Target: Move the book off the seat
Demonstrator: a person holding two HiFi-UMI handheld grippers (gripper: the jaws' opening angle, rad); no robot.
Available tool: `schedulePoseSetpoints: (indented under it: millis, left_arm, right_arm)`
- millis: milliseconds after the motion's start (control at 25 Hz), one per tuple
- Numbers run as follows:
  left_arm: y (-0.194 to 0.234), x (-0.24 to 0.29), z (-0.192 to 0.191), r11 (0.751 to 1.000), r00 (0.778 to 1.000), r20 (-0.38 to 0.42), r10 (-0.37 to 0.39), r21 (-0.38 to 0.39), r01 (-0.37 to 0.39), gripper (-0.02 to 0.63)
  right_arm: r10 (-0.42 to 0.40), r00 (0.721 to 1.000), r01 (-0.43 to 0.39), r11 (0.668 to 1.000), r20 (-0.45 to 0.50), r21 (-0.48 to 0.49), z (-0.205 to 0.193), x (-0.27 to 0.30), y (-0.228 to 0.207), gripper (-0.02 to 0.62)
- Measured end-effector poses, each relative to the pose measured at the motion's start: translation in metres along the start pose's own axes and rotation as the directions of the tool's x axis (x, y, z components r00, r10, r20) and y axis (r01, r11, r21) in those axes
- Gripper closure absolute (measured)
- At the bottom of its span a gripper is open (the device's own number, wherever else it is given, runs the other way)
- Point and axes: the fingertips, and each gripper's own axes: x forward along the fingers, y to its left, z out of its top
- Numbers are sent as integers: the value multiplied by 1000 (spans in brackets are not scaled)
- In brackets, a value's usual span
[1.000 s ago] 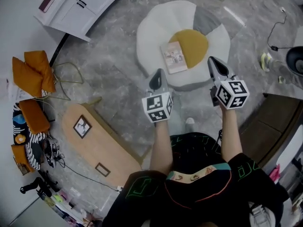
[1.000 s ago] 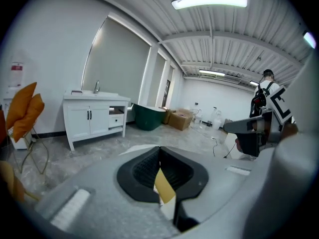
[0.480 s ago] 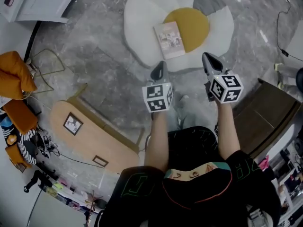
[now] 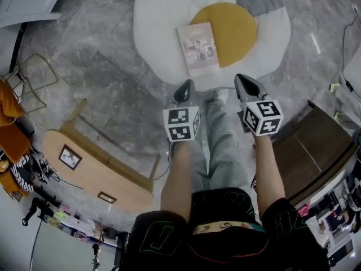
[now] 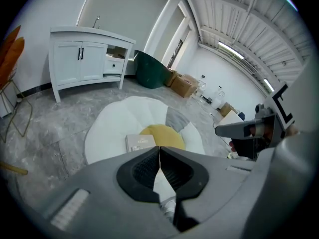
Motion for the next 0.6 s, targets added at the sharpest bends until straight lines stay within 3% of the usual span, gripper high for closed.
schedulePoseSetpoints:
  millis: [240, 600]
  left_arm:
    - [21, 76, -48, 999, 998, -54, 19, -32, -21, 592]
    - [49, 133, -123, 995, 987, -150, 64, -66, -75, 579]
  right_arm:
    - [10, 998, -10, 1000, -60, 5, -53, 75, -43, 592]
    - [38, 990, -37, 999, -139, 4, -124, 146, -77, 592]
